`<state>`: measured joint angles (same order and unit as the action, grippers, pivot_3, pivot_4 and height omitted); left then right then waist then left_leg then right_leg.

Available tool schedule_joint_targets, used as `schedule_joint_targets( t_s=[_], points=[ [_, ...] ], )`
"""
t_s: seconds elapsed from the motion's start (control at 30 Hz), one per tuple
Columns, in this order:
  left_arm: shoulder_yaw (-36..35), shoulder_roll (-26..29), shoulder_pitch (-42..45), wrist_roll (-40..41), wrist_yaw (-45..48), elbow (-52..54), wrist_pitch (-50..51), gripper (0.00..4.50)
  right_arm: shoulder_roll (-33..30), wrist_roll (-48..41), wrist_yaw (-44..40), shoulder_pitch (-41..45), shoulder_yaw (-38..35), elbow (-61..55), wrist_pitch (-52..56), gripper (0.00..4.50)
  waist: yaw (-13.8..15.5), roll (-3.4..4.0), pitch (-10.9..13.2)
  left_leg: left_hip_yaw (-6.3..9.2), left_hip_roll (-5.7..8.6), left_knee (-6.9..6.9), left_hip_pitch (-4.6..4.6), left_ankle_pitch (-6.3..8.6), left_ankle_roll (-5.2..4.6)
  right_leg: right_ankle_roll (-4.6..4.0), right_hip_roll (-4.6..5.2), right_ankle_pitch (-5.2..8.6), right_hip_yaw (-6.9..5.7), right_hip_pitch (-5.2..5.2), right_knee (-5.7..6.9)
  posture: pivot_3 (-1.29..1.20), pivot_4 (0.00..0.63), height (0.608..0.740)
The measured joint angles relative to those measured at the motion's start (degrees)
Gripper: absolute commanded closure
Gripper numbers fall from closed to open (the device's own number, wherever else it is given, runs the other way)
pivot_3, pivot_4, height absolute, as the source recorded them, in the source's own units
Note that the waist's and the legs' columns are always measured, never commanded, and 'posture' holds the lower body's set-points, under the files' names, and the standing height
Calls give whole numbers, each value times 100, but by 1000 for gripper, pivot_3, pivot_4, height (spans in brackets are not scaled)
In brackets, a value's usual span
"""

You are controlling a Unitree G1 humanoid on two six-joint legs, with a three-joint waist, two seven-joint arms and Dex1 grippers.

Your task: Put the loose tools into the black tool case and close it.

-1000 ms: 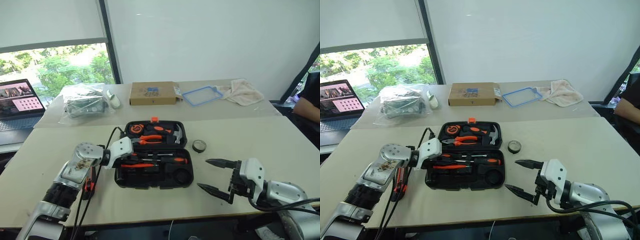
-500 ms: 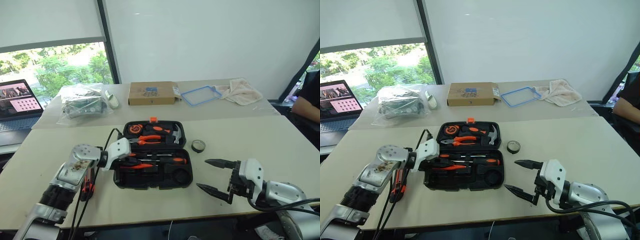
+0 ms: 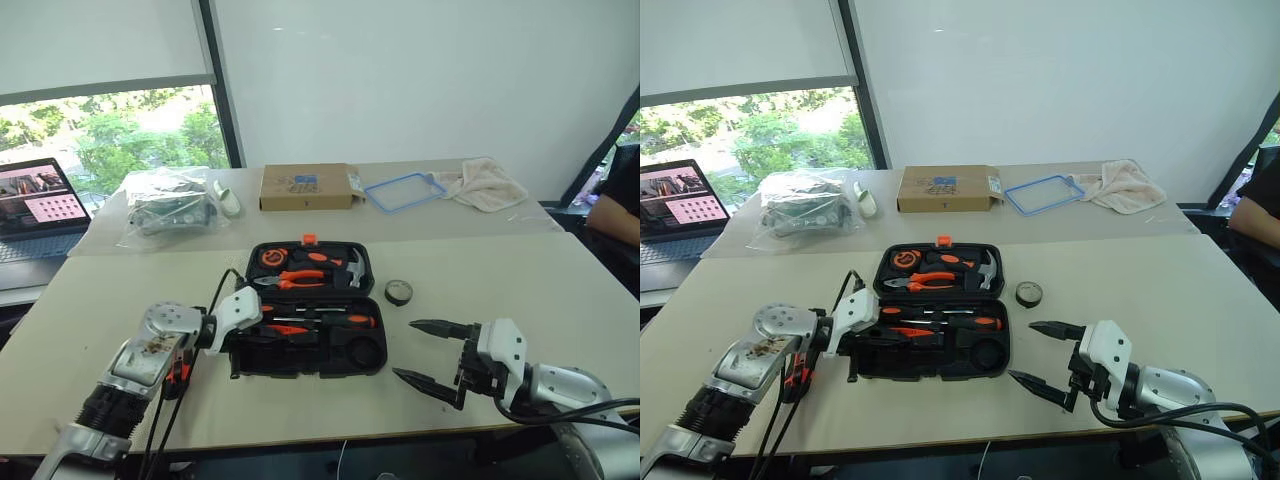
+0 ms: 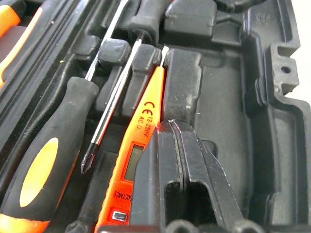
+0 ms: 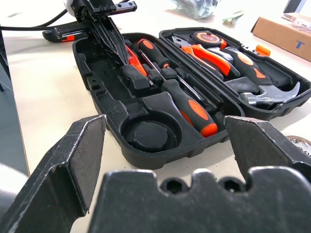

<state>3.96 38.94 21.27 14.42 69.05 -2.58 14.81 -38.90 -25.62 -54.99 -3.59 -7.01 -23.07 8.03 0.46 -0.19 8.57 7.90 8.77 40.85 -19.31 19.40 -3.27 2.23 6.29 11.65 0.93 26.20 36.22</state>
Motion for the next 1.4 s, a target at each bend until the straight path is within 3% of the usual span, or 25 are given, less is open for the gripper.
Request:
schedule_joint_targets(
  t_s=[0.03, 0.13, 0.23, 0.43, 0.6, 0.8, 0.9, 1.07, 1.23, 1.4],
  points=[
    [-295, 88, -210, 201, 27, 113, -31, 3954, 1, -12, -6, -2, -11, 3, -1, 0, -17, 0, 0, -1, -7, -4, 0, 0, 1, -3, -6, -1, -1, 3, -4, 0, 150, 740],
    [-1240, 317, -881, 649, -9, 418, -148, 3197, 40, -47, -25, -12, -63, 14, -60, 0, -47, 0, 0, -13, -24, -16, 3, 3, 6, -11, -13, -5, -5, 6, -13, 0, 150, 740],
    [-2295, 368, -1883, 879, -249, 569, -319, 2056, 115, -46, -124, 44, -59, 78, -265, 0, -64, 0, 1, -27, -38, -19, 10, 6, 7, -19, -21, -11, -9, 2, -21, 0, 150, 740],
    [-4126, 58, -3767, 1033, -983, 633, -470, 25, 169, -35, -403, 201, -5, 423, -677, 0, -28, -6, 3, -40, -53, -19, 15, 9, 8, -26, -35, -15, -7, -7, -31, 0, 150, 740],
    [-4949, -259, -4636, 1089, -1474, 636, -423, 25, 323, -34, -815, 383, 198, 699, -1223, 0, 71, -14, 2, -43, -59, -19, 17, 11, 6, -26, -36, -16, -11, -16, -33, 0, 150, 740],
    [-4972, -221, -4937, 1456, -1813, 1303, 462, 25, 358, -285, -944, 629, 198, 797, -1114, 0, 92, -20, 3, -45, -63, -18, 17, 14, 4, -26, -37, -17, -10, -16, -29, 0, 150, 740],
    [-4755, 149, -4577, 1751, -2158, 1780, 1357, 25, 352, -328, -1002, 762, 202, 853, -1089, 0, 99, -20, 3, -45, -63, -18, 17, 15, 5, -27, -39, -17, -9, -15, -23, 0, 150, 740],
    [-4080, 794, -3255, 2331, -3330, 2402, 3678, 25, 364, -383, -1003, 989, 305, 878, -971, 0, 22, -18, 2, -45, -69, -19, 24, 22, 19, -33, -57, -20, 1, -5, -16, 0, 150, 740],
    [-3425, 696, -2463, 2390, -4246, 2433, 4962, 25, 373, -319, -896, 1010, 435, 853, -897, 0, -85, -18, 2, -46, -86, -29, 29, 36, 39, -48, -83, -22, -9, 10, -16, 0, 150, 740],
    [-2989, 192, -2090, 2156, -4941, 2431, 5257, 25, 373, -167, -840, 957, 538, 825, -897, 0, -82, -18, 2, -36, -84, -25, 28, 36, 39, -51, -37, -24, -19, -5, -19, 0, 150, 740]
  ],
)
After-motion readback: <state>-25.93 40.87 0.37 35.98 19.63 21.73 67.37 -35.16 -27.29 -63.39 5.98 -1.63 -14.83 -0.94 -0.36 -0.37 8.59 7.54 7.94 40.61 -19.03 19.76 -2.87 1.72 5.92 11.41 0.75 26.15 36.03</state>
